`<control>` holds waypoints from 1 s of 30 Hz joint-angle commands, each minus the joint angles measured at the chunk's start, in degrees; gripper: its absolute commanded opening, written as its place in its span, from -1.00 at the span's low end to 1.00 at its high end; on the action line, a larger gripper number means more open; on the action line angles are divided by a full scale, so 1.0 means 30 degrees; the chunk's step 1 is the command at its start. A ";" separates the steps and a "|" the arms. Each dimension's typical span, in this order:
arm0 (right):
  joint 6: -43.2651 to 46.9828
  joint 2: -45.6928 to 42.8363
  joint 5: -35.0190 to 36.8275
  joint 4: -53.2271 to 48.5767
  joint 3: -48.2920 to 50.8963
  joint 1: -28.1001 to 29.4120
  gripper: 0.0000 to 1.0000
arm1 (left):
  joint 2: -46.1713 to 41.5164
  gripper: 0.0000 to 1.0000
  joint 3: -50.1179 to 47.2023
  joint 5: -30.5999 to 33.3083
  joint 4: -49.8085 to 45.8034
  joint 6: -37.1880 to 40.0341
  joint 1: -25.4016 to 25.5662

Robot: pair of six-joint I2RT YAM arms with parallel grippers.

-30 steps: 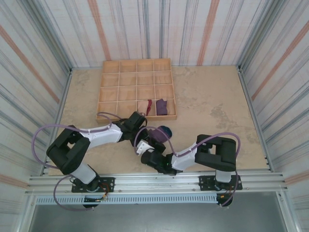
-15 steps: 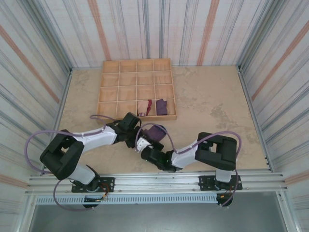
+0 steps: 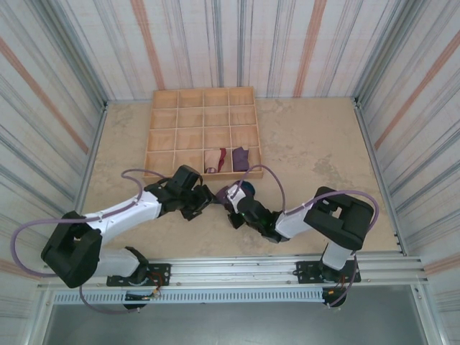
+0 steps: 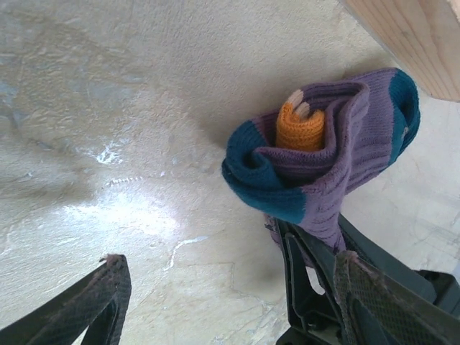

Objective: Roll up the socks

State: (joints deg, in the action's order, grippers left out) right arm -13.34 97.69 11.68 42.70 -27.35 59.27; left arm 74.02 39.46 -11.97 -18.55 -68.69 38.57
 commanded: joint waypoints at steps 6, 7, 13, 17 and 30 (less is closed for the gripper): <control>-0.5352 0.0266 -1.1467 -0.0983 0.1902 -0.5557 -1.00 | -0.0602 0.50 0.0009 0.0717 -0.0728 0.0515 -0.0097; -0.6063 0.0647 -1.3010 -0.0990 0.1729 -0.6415 -1.00 | -0.0483 0.49 0.0034 0.0735 -0.0612 0.0542 -0.0079; -0.9985 0.3773 -1.7628 0.2197 0.2009 -0.9276 -1.00 | 0.0246 0.46 0.0258 0.1208 0.0553 0.0763 0.0349; -1.2644 0.5221 -1.8821 0.5346 0.3087 -1.0721 -1.00 | 0.1105 0.45 0.0575 0.1528 0.1470 0.0866 0.0664; -1.5026 0.5419 -1.7373 0.3235 0.3915 -1.1142 -1.00 | 0.5934 0.42 0.3384 0.2105 0.5726 0.1452 0.2216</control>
State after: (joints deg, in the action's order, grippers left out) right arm -54.74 110.17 -43.51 70.04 -19.97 26.30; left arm 88.99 47.31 -7.35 -4.08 -65.52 44.45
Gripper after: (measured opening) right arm 0.139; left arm 0.713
